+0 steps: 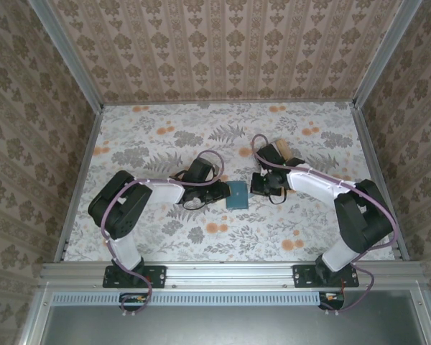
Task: Put the credit cards into the card holder
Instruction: Close the button on the card holder.
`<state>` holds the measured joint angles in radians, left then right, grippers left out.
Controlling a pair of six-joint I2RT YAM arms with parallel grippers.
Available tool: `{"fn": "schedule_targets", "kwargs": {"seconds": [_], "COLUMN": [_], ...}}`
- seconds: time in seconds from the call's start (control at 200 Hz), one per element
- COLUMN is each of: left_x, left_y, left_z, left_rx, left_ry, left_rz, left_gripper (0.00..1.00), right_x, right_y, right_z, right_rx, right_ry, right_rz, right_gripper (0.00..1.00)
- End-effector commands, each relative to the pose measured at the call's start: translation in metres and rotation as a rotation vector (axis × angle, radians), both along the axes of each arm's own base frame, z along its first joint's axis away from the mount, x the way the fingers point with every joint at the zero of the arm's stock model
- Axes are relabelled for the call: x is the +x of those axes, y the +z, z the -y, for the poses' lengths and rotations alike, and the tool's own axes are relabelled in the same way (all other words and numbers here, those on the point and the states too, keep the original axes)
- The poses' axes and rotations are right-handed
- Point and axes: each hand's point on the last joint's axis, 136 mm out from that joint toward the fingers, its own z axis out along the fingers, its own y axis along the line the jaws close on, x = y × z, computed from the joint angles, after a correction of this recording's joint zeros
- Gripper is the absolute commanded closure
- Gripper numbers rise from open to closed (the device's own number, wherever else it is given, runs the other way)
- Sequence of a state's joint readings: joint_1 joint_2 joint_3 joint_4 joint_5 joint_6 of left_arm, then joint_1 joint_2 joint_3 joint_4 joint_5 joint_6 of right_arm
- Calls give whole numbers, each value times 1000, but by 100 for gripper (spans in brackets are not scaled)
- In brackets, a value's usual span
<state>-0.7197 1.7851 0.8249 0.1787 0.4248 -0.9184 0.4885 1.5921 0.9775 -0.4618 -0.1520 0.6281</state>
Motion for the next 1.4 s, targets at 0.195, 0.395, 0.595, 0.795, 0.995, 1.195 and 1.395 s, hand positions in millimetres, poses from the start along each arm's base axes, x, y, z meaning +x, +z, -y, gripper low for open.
{"fn": "schedule_targets", "kwargs": {"seconds": [0.195,0.395,0.595,0.795,0.995,1.195,1.395], "left_x": [-3,-3,-3,-3,-3,-4,-5], "left_y": [-5,-6,-7,-7,-7,-9,-9], "left_z": [5,5,6,6,6,6,6], "left_rx": [16,17,17,16,16,15,16], "left_ry": [-31,-31,-31,-34,-32,-28,-34], "left_rz": [-14,-18,-20,-21,-22,-26,-26], "left_gripper": [77,77,77,77,77,78,78], "right_x": [0,-3,0,3,3,6,5], "right_y": [11,3,-1,-6,-10,-11,-17], "right_z": [-34,-47,-56,-60,-64,-69,-71], "right_rx": [156,179,180,180,186,198,198], "right_ry": [120,153,166,159,164,164,167], "right_rz": [-5,-42,-51,-61,-70,-68,-89], "right_gripper": [100,100,100,100,100,100,100]}}
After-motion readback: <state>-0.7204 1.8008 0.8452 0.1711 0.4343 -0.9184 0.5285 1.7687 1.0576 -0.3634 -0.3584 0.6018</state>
